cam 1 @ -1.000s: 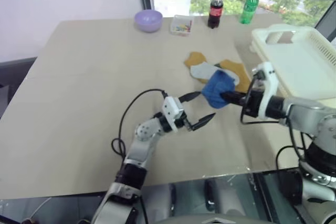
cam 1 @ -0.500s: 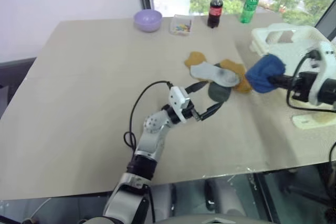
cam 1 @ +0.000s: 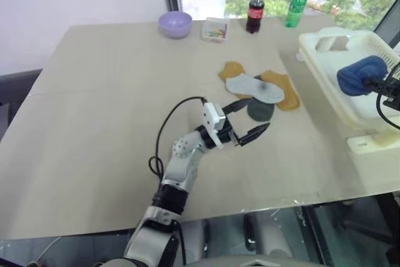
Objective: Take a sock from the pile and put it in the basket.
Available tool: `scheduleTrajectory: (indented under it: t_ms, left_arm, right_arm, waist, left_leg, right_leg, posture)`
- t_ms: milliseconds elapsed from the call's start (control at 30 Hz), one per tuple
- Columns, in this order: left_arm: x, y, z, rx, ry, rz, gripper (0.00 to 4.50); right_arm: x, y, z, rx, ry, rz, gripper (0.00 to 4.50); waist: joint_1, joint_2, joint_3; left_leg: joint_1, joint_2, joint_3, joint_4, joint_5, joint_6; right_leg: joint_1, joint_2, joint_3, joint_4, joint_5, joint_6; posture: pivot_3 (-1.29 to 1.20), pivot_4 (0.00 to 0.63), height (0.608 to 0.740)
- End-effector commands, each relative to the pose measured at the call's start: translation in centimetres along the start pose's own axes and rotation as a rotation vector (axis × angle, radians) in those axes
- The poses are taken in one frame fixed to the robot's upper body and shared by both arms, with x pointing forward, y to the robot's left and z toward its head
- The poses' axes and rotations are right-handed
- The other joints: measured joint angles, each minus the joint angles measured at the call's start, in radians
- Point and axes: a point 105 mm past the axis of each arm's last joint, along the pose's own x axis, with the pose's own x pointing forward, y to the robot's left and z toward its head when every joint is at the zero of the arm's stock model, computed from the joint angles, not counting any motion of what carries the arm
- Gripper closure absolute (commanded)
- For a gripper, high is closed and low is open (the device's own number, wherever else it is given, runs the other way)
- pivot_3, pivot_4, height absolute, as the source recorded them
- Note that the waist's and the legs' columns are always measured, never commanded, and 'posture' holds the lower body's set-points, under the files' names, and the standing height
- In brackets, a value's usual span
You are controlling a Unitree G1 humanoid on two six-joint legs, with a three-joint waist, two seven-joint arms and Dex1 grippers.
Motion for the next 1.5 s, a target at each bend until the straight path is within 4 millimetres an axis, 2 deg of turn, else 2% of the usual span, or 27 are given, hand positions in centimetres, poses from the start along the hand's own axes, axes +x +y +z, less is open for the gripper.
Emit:
scheduleTrajectory:
  t_ms: [33, 67, 100, 200, 267, 367, 533, 567, 667, 767, 967, 1133, 1300, 1500]
  left_arm:
    - [0.7, -0.6, 1.0, 0.028, -0.034, -0.039, 0.0]
    - [0.7, -0.6, 1.0, 0.025, -0.033, -0.038, 0.0]
    - [0.6, -0.5, 1.0, 0.019, -0.033, -0.034, 0.0]
    - [0.5, -0.4, 1.0, 0.016, -0.03, -0.029, 0.0]
    - [0.4, -0.3, 1.0, 0.02, -0.026, -0.024, 0.0]
    - [0.2, 0.0, 1.0, 0.024, -0.018, -0.016, 0.0]
    - [-0.3, 0.4, 0.9, 0.034, 0.001, 0.0, 0.0]
    - [-0.6, 0.5, 0.8, 0.037, 0.009, 0.004, 0.0]
    - [-1.4, 0.9, 0.6, 0.057, 0.042, 0.03, 0.0]
    - [-3.0, 1.3, 0.3, 0.062, 0.087, 0.072, 0.0]
    - [-6.6, 1.5, 0.3, 0.068, 0.17, 0.156, 0.0]
    - [-10.5, 1.6, 0.0, 0.094, 0.28, 0.257, 0.0]
    - [-13.7, 1.3, 0.3, 0.112, 0.369, 0.332, 0.0]
    - [-16.1, 0.7, 0.6, 0.144, 0.47, 0.389, 0.0]
  right_arm:
    - [-0.9, -0.6, 1.7, -0.029, -0.078, -0.017, 2.12]
    - [-0.9, -1.0, 1.5, -0.05, -0.07, -0.04, 1.69]
    - [-0.9, -1.7, 1.4, -0.084, -0.069, -0.084, 1.6]
    - [-1.4, -4.1, 1.7, -0.214, -0.076, -0.219, 0.38]
    - [-1.7, -4.6, 2.4, -0.284, -0.114, -0.245, 0.38]
    - [-1.9, -3.6, 3.7, -0.358, -0.193, -0.201, 0.38]
    - [-1.7, 0.5, 4.1, -0.477, -0.26, -0.025, 0.38]
    - [-1.6, 2.1, 3.7, -0.496, -0.274, 0.055, 0.38]
    - [-1.5, 6.3, 1.5, -0.526, -0.278, 0.274, 0.38]
    - [-1.6, 9.6, -2.7, -0.514, -0.238, 0.456, 0.38]
    - [-1.7, 13.2, -9.5, -0.428, -0.154, 0.599, 0.38]
    - [-2.4, 13.0, -14.1, -0.435, -0.102, 0.64, 0.38]
    - [-3.1, 10.0, -17.7, -0.564, 0.044, 0.659, 0.38]
    - [-4.7, 8.8, -17.7, -0.516, 0.055, 0.734, 0.38]
  waist:
    - [0.0, 0.0, 0.0]
    - [0.0, 0.0, 0.0]
    - [0.001, 0.0, 0.0]
    - [0.005, 0.0, 0.0]
    - [0.004, 0.001, 0.0]
    - [-0.004, 0.002, 0.0]
    - [-0.005, 0.002, 0.0]
    - [-0.005, 0.002, 0.0]
    - [-0.005, 0.002, 0.0]
    - [-0.003, 0.002, 0.0]
    - [-0.003, 0.003, 0.0]
    - [-0.001, 0.002, 0.0]
    - [-0.002, 0.003, 0.0]
    - [-0.002, 0.003, 0.0]
  left_leg:
    - [0.0, 0.0, 0.0, 0.0, 0.0, 0.0]
    - [0.0, 0.0, 0.0, 0.0, 0.0, 0.0]
    - [0.0, 0.0, 0.0, 0.0, 0.0, 0.0]
    - [0.0, 0.0, 0.001, 0.0, 0.0, 0.0]
    - [0.0, 0.0, 0.001, 0.0, 0.0, 0.0]
    - [0.001, -0.001, 0.002, 0.0, 0.0, 0.0]
    - [0.002, 0.001, 0.002, 0.0, 0.0, 0.0]
    - [0.002, 0.001, 0.001, 0.0, 0.0, 0.0]
    - [0.002, 0.001, 0.001, 0.0, 0.0, 0.0]
    - [0.001, 0.002, 0.0, 0.0, 0.0, 0.0]
    - [0.001, 0.004, 0.0, 0.0, 0.0, 0.0]
    - [0.002, 0.004, 0.001, 0.001, 0.0, 0.0]
    - [0.003, 0.004, 0.001, 0.001, 0.0, 0.0]
    - [0.004, 0.004, 0.001, 0.002, 0.0, 0.0]
  right_leg:
    - [0.0, 0.0, 0.0, 0.0, 0.0, 0.0]
    - [0.0, 0.0, 0.0, 0.0, 0.0, 0.0]
    - [0.0, 0.0, 0.0, 0.0, 0.0, 0.0]
    - [0.0, 0.0, 0.0, 0.0, 0.0, 0.0]
    - [0.0, 0.0, 0.0, -0.001, 0.0, 0.0]
    - [0.0, 0.0, 0.003, -0.001, 0.0, 0.001]
    - [0.0, 0.003, 0.003, 0.0, 0.0, 0.001]
    - [0.0, 0.003, 0.003, 0.0, 0.0, 0.001]
    - [0.0, 0.003, 0.003, 0.0, 0.0, 0.001]
    - [0.0, 0.003, 0.002, 0.0, 0.001, 0.002]
    - [0.0, 0.001, 0.002, 0.0, 0.001, 0.001]
    - [0.001, 0.0, 0.001, 0.0, -0.001, -0.001]
    - [0.0, 0.0, 0.001, 0.001, -0.001, -0.001]
    - [0.0, 0.0, 0.001, 0.002, -0.001, -0.002]
  posture:
    - [0.0, 0.15, 0.735]
    - [0.0, 0.15, 0.735]
    - [0.0, 0.15, 0.735]
    - [0.0, 0.15, 0.735]
    - [0.0, 0.15, 0.735]
    - [0.0, 0.15, 0.735]
    - [0.0, 0.15, 0.735]
    - [0.0, 0.15, 0.735]
    - [0.0, 0.15, 0.735]
    - [0.0, 0.15, 0.735]
    - [0.0, 0.15, 0.735]
    - [0.0, 0.15, 0.735]
    - [0.0, 0.15, 0.735]
    - [0.0, 0.15, 0.735]
